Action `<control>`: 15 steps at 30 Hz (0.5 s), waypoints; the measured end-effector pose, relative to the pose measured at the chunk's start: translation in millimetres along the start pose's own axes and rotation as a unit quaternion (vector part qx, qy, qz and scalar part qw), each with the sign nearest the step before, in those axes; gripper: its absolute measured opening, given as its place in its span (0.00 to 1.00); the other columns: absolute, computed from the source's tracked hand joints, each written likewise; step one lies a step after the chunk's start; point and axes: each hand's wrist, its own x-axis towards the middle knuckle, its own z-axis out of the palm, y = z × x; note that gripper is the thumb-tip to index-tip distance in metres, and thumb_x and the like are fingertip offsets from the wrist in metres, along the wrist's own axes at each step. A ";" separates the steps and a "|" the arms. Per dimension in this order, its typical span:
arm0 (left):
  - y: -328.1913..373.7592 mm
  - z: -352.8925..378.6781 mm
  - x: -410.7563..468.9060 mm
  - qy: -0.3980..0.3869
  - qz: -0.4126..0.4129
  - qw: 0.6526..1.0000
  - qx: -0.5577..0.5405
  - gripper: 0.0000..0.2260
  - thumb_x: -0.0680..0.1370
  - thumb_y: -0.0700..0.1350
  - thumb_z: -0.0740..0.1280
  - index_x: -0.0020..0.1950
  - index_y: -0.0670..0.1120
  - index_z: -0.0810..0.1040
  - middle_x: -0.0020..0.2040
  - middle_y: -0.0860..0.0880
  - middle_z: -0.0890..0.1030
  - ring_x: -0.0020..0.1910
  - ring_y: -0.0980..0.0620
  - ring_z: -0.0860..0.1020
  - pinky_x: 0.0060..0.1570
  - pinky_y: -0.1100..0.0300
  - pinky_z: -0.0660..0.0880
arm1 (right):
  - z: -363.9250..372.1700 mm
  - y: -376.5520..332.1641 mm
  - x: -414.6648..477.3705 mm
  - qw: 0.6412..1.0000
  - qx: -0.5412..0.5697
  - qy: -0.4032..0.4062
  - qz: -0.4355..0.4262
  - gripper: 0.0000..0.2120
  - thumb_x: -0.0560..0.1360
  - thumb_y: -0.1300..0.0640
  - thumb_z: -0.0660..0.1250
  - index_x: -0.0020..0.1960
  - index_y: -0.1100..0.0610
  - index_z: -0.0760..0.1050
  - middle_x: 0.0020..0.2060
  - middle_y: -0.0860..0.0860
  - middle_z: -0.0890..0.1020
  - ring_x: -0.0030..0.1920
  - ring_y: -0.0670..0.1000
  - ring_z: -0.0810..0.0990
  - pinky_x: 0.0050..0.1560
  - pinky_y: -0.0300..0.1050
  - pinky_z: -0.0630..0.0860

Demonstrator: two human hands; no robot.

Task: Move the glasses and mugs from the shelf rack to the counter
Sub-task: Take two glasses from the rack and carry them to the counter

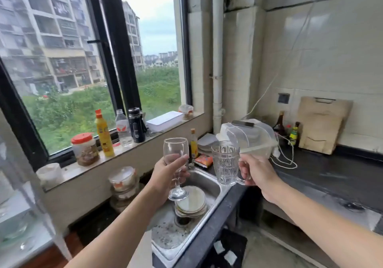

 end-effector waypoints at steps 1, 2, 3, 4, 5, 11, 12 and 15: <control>-3.3 18.5 12.1 -0.024 -0.005 1.000 0.002 0.22 0.57 0.57 0.80 0.47 0.51 0.83 0.37 0.45 0.81 0.35 0.47 0.81 0.41 0.53 0.76 | -18.6 4.0 8.2 1.000 0.003 0.018 0.003 0.14 0.78 0.53 0.62 0.35 0.57 0.73 0.23 0.49 0.72 0.24 0.47 0.69 0.24 0.38 0.67; -6.8 36.9 24.8 -0.047 -0.010 0.999 0.007 0.21 0.55 0.59 0.81 0.43 0.52 0.84 0.37 0.45 0.81 0.35 0.47 0.81 0.42 0.53 0.76 | -36.3 7.6 16.7 0.999 0.006 0.036 0.006 0.14 0.78 0.53 0.62 0.36 0.57 0.73 0.22 0.49 0.72 0.23 0.47 0.69 0.23 0.37 0.67; -10.2 55.1 38.3 -0.070 -0.014 0.997 0.013 0.20 0.55 0.60 0.80 0.41 0.53 0.85 0.37 0.45 0.81 0.34 0.48 0.81 0.42 0.53 0.75 | -53.2 11.0 25.5 0.999 0.006 0.053 0.009 0.14 0.78 0.53 0.62 0.36 0.57 0.73 0.22 0.48 0.71 0.23 0.46 0.69 0.23 0.37 0.67; -13.5 72.9 52.2 -0.091 -0.018 0.996 0.016 0.20 0.55 0.61 0.80 0.41 0.53 0.85 0.37 0.45 0.81 0.34 0.49 0.80 0.42 0.54 0.74 | -69.6 13.7 34.9 0.997 0.005 0.070 0.011 0.14 0.79 0.53 0.61 0.37 0.57 0.73 0.22 0.48 0.72 0.23 0.46 0.69 0.22 0.36 0.67; -17.4 90.9 67.5 -0.109 -0.021 0.994 0.016 0.22 0.55 0.61 0.80 0.44 0.53 0.84 0.38 0.45 0.81 0.34 0.49 0.80 0.41 0.54 0.73 | -85.7 16.1 44.9 0.996 0.002 0.086 0.013 0.14 0.79 0.53 0.61 0.37 0.57 0.74 0.22 0.48 0.72 0.23 0.46 0.69 0.22 0.36 0.67; -40.2 199.0 171.8 -0.188 -0.042 0.981 -0.004 0.23 0.69 0.50 0.75 0.60 0.45 0.75 0.37 0.45 0.81 0.34 0.48 0.80 0.38 0.57 0.74 | -176.6 18.8 100.3 0.984 0.008 0.178 0.015 0.14 0.79 0.53 0.60 0.37 0.57 0.73 0.27 0.51 0.72 0.27 0.48 0.70 0.25 0.39 0.70; -42.9 217.9 187.9 -0.205 -0.045 0.978 -0.003 0.22 0.70 0.50 0.75 0.61 0.45 0.75 0.37 0.45 0.81 0.34 0.48 0.80 0.37 0.57 0.75 | -191.5 18.4 106.6 0.981 0.014 0.195 0.014 0.14 0.79 0.54 0.60 0.37 0.57 0.73 0.27 0.50 0.72 0.27 0.48 0.70 0.25 0.39 0.70; -52.9 276.3 225.4 -0.259 -0.050 0.965 0.009 0.24 0.67 0.52 0.77 0.59 0.46 0.75 0.36 0.46 0.81 0.33 0.49 0.80 0.36 0.58 0.75 | -237.3 19.5 116.0 0.967 0.022 0.252 0.016 0.14 0.79 0.55 0.60 0.36 0.57 0.72 0.27 0.51 0.72 0.27 0.48 0.70 0.25 0.40 0.69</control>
